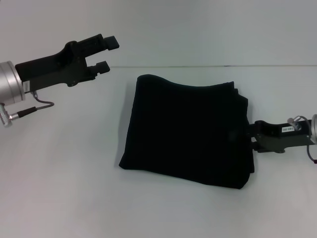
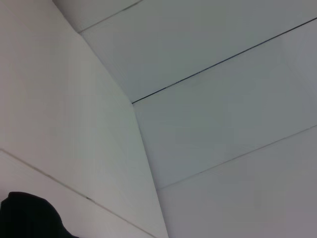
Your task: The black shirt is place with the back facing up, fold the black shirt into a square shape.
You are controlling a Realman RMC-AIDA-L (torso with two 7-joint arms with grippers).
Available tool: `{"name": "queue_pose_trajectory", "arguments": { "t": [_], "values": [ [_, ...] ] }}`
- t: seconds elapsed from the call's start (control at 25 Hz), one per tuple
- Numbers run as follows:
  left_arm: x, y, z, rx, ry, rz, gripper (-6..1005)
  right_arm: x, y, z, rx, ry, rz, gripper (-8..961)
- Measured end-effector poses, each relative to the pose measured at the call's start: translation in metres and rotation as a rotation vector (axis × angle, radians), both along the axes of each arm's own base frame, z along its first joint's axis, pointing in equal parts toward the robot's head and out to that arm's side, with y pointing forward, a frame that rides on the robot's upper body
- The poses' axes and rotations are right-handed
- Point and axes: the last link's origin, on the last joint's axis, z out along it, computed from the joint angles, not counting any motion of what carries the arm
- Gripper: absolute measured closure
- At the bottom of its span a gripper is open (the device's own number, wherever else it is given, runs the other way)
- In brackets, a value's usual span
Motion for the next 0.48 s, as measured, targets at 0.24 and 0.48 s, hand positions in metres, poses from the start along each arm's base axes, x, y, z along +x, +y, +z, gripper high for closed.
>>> {"name": "queue_pose_trajectory", "arguments": {
  "t": [0.24,0.48],
  "values": [
    [-0.002,0.000,-0.003,0.002,-0.001,0.006,121,-0.002,0.001,-0.011,-0.014,-0.033,0.011,338],
    [-0.002,0.000,-0.002,0.005,-0.002,0.006,121,-0.002,0.001,-0.012,-0.012,-0.048,0.016,380]
  ]
}}
